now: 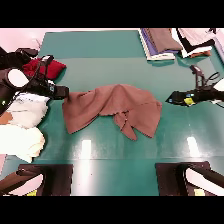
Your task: Fold the shirts.
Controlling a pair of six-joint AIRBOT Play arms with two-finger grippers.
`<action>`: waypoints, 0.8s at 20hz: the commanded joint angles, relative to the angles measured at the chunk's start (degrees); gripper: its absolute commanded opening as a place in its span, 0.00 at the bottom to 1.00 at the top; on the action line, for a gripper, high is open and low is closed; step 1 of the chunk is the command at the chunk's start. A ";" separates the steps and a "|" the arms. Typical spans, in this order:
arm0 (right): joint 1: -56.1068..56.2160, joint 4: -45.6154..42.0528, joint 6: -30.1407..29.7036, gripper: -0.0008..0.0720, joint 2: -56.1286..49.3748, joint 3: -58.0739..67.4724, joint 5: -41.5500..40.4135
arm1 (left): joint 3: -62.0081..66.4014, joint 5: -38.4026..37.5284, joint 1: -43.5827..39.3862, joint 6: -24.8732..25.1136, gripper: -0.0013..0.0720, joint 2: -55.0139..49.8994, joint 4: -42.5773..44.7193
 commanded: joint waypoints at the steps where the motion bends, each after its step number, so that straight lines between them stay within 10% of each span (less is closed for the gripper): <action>1: -0.24 9.70 -4.79 0.61 -9.09 1.60 -4.07 | 0.20 0.17 0.42 -0.04 0.05 0.04 0.17; 8: 9.57 9.09 -5.46 0.60 -22.23 13.46 -4.22 | 0.20 1.33 0.42 -0.02 0.05 0.04 0.63; 11: 10.97 8.96 -5.46 0.10 -24.22 16.68 -5.73 | 0.22 7.87 0.42 -2.78 0.05 0.04 6.25; 15: 9.20 8.98 -5.42 0.04 -21.66 19.30 -6.29 | 0.24 15.82 0.42 -5.90 0.05 0.07 11.30; 16: 8.46 9.09 -5.42 0.17 -20.24 19.28 -5.70 | 0.42 15.19 0.44 -5.90 0.34 0.07 11.67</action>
